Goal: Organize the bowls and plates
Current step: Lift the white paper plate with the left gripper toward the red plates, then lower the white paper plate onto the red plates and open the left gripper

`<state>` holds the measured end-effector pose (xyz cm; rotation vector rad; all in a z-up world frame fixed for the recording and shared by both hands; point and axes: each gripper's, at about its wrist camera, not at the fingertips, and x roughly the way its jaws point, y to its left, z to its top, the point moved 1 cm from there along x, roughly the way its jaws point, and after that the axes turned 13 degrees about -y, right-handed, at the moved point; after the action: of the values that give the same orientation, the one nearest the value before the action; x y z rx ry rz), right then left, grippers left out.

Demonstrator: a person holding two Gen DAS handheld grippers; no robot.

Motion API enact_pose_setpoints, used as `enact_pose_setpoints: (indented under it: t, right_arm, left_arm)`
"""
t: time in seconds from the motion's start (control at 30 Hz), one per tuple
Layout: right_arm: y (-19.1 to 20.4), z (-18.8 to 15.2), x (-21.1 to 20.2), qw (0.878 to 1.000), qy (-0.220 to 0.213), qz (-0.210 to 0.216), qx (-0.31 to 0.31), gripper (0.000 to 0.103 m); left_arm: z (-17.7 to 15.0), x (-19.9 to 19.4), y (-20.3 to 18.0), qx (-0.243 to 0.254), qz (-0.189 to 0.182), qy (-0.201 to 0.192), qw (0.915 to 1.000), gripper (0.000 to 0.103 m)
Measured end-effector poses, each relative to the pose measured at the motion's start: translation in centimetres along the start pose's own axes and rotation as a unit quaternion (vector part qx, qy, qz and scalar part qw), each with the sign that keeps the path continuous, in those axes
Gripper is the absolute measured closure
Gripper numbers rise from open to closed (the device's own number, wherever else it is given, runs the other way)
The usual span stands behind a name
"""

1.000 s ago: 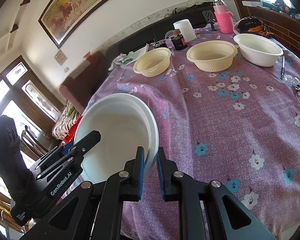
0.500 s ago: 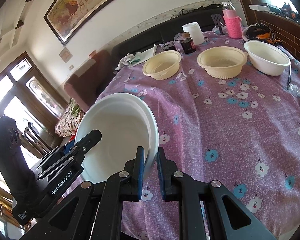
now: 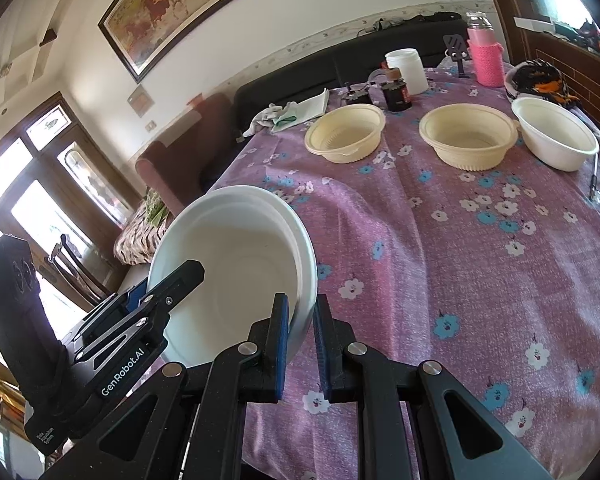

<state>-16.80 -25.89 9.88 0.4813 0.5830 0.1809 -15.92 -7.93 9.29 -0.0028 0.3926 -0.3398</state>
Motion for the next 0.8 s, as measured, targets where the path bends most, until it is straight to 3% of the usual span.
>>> enact_pose_setpoints:
  t: [0.47,0.8]
  right_arm:
    - [3.3,1.0,2.6,0.999,0.018,0.025,-0.02,0.089]
    - [8.4,1.8,7.0,0.996,0.054,0.062,-0.04,0.089]
  left_arm:
    - [1.1,-0.7,3.8,-0.019,0.031,-0.002,0.9993,0.076]
    - [1.9,-1.9,9.7,-0.055,0.074,-0.012,0.9957,0.076]
